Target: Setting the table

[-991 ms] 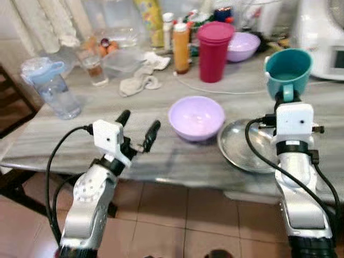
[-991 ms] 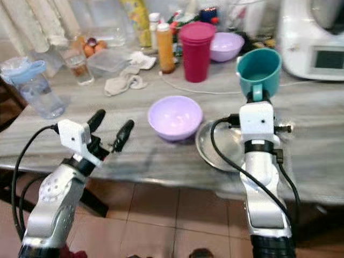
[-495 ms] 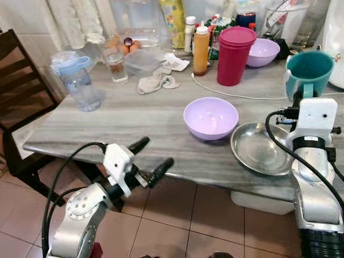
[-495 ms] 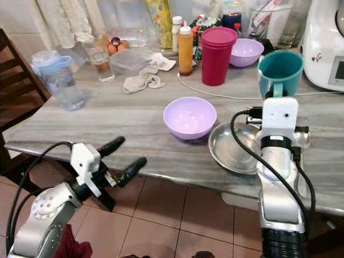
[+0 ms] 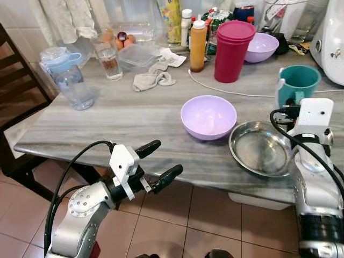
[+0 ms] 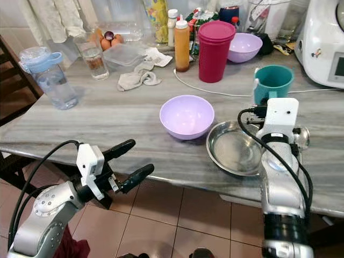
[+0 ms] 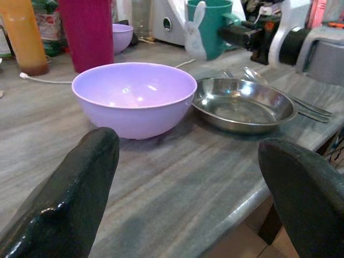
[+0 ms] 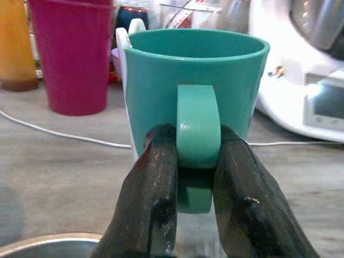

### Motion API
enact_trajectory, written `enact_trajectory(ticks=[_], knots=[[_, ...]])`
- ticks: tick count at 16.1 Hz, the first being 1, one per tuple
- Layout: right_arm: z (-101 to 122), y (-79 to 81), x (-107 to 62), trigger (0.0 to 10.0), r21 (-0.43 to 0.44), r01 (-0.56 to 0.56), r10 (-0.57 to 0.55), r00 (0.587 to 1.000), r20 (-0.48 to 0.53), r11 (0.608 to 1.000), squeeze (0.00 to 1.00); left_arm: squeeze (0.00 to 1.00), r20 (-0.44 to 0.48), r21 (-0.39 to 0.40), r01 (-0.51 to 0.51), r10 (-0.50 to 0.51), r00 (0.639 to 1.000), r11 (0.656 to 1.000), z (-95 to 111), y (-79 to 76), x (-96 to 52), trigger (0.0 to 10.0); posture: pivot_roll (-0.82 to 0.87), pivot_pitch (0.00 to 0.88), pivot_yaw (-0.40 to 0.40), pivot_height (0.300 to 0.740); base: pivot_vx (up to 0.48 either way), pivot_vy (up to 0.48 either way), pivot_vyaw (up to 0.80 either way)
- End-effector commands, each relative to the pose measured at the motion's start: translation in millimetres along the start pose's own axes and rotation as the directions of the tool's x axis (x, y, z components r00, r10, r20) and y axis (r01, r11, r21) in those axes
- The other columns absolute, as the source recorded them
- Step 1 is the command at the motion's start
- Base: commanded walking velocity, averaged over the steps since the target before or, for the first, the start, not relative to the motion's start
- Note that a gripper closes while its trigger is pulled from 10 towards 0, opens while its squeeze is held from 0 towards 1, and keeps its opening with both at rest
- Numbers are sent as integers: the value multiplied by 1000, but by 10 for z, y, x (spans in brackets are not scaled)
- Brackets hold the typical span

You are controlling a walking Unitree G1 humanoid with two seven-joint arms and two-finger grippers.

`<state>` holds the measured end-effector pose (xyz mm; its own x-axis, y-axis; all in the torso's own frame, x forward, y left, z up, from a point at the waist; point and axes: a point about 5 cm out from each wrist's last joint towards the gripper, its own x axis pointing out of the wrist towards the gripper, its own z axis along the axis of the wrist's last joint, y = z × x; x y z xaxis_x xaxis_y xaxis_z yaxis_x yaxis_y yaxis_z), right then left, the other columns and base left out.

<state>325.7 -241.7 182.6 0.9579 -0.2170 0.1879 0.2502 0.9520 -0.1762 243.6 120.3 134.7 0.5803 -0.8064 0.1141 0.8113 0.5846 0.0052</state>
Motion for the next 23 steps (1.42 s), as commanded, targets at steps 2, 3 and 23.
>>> enact_trajectory(ticks=[2,3,23], knots=[[-3,54,74,10000,29,-38,38,999,10,999,0,0,2,6,26,-26,1000,1000,39,-46,28,10000,-202,149,95,740,0,0,0],[-21,73,81,10000,41,-48,47,999,4,998,0,0,1,7,28,-28,1000,1000,41,-46,29,10000,-200,150,95,740,0,0,0],[133,113,-103,10000,-22,-31,33,993,115,999,1000,0,-1,4,25,-25,1000,1000,36,1,25,10000,-207,136,97,740,0,0,0]])
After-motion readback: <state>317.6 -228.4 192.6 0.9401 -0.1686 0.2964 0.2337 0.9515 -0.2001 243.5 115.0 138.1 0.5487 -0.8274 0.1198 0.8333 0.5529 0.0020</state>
